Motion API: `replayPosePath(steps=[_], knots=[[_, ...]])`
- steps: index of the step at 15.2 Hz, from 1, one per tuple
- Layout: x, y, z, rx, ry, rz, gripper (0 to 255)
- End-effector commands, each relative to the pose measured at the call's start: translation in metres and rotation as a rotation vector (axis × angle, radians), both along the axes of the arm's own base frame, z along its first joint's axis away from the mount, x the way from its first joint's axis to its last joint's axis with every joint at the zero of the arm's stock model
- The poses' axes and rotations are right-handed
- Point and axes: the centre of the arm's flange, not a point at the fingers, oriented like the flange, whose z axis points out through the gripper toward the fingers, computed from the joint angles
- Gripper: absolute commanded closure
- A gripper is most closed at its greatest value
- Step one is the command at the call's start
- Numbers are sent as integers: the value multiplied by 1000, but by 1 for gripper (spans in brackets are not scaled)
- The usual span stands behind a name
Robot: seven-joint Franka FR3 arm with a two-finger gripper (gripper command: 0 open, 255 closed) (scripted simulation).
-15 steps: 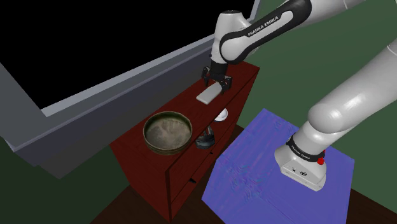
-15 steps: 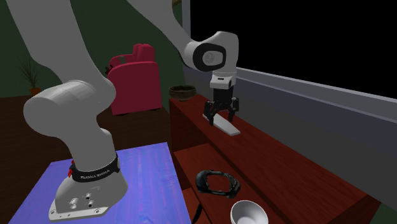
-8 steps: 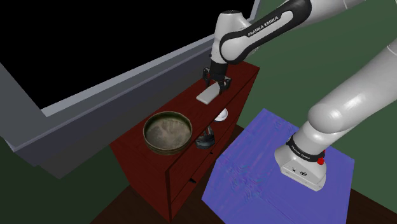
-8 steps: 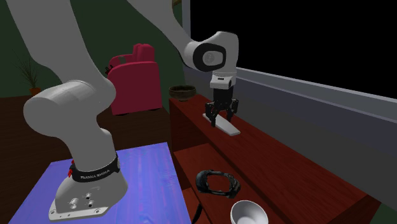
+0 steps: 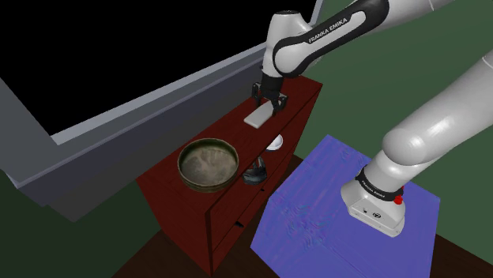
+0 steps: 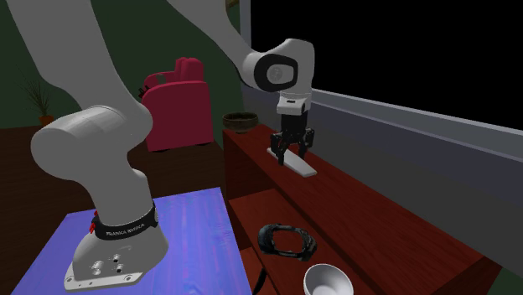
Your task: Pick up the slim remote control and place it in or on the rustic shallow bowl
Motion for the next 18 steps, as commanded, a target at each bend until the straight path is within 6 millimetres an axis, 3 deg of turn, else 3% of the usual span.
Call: replayPosePath(steps=[1,18], knots=[[0,0,10,0,0,0,255],[0,0,100,0,0,0,255]])
